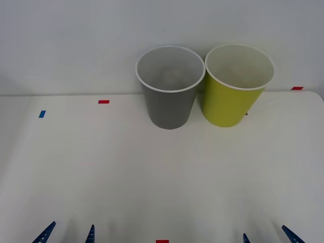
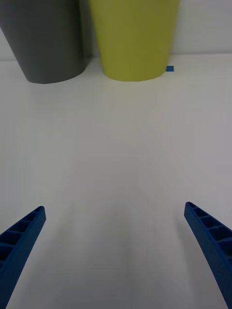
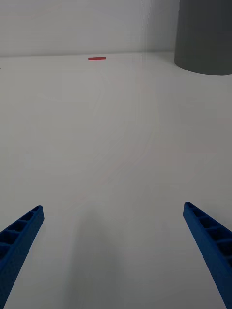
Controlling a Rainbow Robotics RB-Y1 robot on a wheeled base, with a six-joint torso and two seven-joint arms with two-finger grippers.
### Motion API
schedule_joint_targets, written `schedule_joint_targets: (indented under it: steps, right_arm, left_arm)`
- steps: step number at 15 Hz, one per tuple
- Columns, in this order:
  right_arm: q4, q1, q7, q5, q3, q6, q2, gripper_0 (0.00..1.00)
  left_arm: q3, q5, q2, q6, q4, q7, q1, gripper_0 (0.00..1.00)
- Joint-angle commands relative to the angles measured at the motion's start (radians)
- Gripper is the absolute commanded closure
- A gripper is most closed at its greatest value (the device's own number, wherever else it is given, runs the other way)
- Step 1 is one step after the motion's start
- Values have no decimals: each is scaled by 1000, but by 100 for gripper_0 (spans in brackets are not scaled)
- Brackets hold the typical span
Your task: Put cans in the gray bin and PET bottles in the light green bin.
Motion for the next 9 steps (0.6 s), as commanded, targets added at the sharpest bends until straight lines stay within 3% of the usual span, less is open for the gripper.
schedule_joint_targets:
  steps: [1, 9]
  right_arm:
    - [0, 0, 0, 0, 0, 0, 0, 0]
    - [0, 0, 0, 0, 0, 0, 0, 0]
  left_arm:
    - [0, 0, 0, 0, 0, 0, 0, 0]
    - [0, 0, 0, 0, 0, 0, 0, 0]
